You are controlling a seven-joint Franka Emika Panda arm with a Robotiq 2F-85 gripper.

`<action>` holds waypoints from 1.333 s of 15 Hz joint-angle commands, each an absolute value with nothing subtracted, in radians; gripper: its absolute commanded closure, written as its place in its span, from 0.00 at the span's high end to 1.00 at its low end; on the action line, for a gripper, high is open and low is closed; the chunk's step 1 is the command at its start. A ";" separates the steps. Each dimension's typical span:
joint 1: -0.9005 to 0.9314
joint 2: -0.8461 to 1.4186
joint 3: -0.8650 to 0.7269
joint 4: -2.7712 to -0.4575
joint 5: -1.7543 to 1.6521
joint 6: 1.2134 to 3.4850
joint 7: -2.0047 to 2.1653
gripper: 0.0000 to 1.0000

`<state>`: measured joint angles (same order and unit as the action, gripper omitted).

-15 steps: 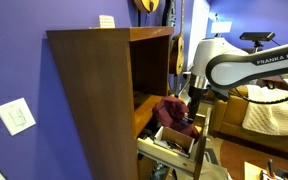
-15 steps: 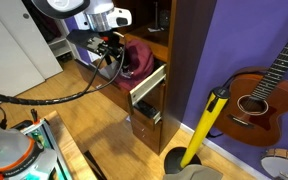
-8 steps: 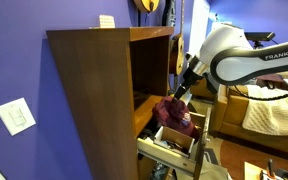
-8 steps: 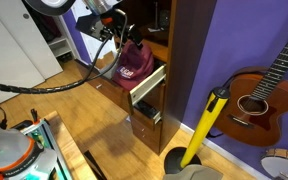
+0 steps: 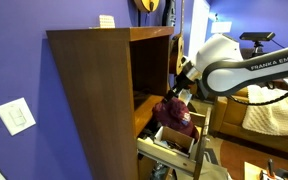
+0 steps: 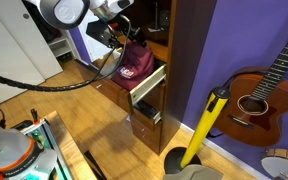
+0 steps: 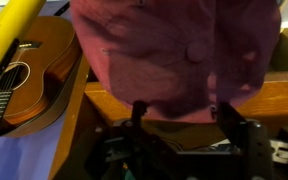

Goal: Open the drawer and put the cap into it

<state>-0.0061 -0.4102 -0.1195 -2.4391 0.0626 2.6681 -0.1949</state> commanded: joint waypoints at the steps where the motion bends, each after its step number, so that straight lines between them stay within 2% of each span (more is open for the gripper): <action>1: 0.047 -0.364 -0.146 -2.453 0.129 2.696 -0.229 0.46; 6: 0.050 -0.316 -0.142 -2.445 0.145 2.636 -0.239 0.11; 10: 0.034 -0.296 -0.131 -2.439 0.119 2.536 -0.249 0.00; 12: 0.017 -0.288 -0.121 -2.435 0.094 2.502 -0.232 0.05; 13: 0.016 -0.287 -0.122 -2.434 0.097 2.501 -0.234 0.22; 17: 0.002 -0.289 -0.117 -2.437 0.087 2.548 -0.216 0.46; 20: -0.011 -0.331 -0.117 -2.438 0.075 2.541 -0.213 0.69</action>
<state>0.0128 -0.2946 -0.1265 -2.4324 0.1029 2.5464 -0.2265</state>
